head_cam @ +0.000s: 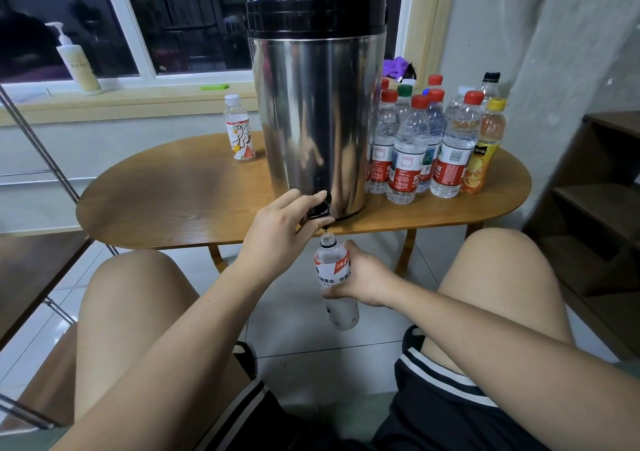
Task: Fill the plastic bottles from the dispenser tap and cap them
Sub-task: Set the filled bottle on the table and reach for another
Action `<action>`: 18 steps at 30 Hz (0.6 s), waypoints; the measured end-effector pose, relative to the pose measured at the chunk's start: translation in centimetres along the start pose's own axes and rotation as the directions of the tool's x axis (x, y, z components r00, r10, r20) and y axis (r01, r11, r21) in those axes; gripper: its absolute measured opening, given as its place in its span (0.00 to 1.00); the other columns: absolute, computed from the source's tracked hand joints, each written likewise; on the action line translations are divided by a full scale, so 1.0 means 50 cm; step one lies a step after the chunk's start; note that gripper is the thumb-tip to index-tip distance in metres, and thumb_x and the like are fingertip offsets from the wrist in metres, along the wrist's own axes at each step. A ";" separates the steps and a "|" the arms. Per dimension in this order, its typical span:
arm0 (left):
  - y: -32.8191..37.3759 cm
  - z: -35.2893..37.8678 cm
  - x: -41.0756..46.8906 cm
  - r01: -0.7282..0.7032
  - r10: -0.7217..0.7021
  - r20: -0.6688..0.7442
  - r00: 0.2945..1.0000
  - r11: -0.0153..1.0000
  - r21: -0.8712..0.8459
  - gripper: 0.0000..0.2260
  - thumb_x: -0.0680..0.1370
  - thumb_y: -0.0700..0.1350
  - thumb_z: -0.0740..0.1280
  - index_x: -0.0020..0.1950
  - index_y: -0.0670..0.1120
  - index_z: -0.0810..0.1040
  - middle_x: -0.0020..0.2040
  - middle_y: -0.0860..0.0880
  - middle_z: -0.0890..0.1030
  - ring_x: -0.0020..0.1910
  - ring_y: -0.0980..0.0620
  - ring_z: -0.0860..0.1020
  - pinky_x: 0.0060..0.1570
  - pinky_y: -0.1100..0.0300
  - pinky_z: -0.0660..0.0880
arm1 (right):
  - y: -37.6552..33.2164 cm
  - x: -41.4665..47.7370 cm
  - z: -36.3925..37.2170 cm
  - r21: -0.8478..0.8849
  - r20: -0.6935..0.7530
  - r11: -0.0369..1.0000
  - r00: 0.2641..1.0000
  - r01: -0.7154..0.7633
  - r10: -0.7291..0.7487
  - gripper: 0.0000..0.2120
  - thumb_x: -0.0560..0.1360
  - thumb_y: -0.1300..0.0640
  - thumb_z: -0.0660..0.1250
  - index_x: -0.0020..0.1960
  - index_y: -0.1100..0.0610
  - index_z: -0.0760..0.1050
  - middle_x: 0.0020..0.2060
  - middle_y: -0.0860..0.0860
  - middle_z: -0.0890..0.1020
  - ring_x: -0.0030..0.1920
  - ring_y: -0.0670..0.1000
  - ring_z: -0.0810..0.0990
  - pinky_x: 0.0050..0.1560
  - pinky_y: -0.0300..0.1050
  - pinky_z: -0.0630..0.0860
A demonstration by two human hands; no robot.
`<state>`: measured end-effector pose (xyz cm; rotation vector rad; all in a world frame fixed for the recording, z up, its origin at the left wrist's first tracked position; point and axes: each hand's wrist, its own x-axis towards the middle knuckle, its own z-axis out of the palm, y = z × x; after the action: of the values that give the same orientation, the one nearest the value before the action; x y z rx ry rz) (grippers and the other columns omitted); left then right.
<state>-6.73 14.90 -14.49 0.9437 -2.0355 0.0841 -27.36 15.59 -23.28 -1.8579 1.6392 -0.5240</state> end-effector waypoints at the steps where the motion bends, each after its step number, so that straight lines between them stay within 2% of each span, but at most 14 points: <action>1: -0.001 -0.001 0.002 -0.005 0.005 -0.009 1.000 1.000 -0.006 0.16 0.82 0.49 0.75 0.68 0.44 0.85 0.45 0.57 0.69 0.40 0.56 0.69 0.42 0.74 0.65 | 0.000 0.000 0.000 0.007 -0.002 1.000 1.000 0.000 0.000 0.40 0.64 0.41 0.86 0.66 0.46 0.66 0.54 0.44 0.82 0.53 0.46 0.82 0.49 0.44 0.81; 6: -0.007 -0.005 0.011 -0.011 0.010 -0.015 1.000 0.999 -0.036 0.14 0.85 0.49 0.70 0.66 0.45 0.86 0.47 0.57 0.74 0.41 0.59 0.74 0.44 0.73 0.68 | 0.003 0.004 0.003 0.030 -0.007 1.000 1.000 -0.001 0.001 0.41 0.63 0.41 0.87 0.66 0.45 0.66 0.55 0.43 0.82 0.54 0.47 0.83 0.54 0.48 0.83; 12: -0.007 -0.003 0.004 -0.025 0.024 -0.036 0.999 1.000 -0.014 0.13 0.84 0.45 0.74 0.67 0.44 0.86 0.46 0.58 0.71 0.42 0.59 0.69 0.42 0.76 0.65 | 0.003 0.003 0.003 0.017 0.008 1.000 1.000 -0.010 0.010 0.41 0.65 0.42 0.86 0.67 0.46 0.65 0.55 0.44 0.81 0.53 0.46 0.81 0.45 0.40 0.78; 18: -0.006 -0.003 0.003 -0.001 0.000 -0.026 1.000 1.000 -0.020 0.13 0.84 0.48 0.74 0.67 0.46 0.86 0.47 0.58 0.72 0.42 0.58 0.71 0.43 0.76 0.65 | 0.006 0.007 0.005 0.017 0.000 1.000 1.000 -0.013 0.013 0.41 0.64 0.41 0.86 0.67 0.45 0.65 0.55 0.43 0.81 0.53 0.47 0.82 0.52 0.46 0.82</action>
<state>-6.48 14.66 -14.39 0.9255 -2.0092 0.0760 -27.33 15.27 -23.70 -1.8332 1.6407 -0.5308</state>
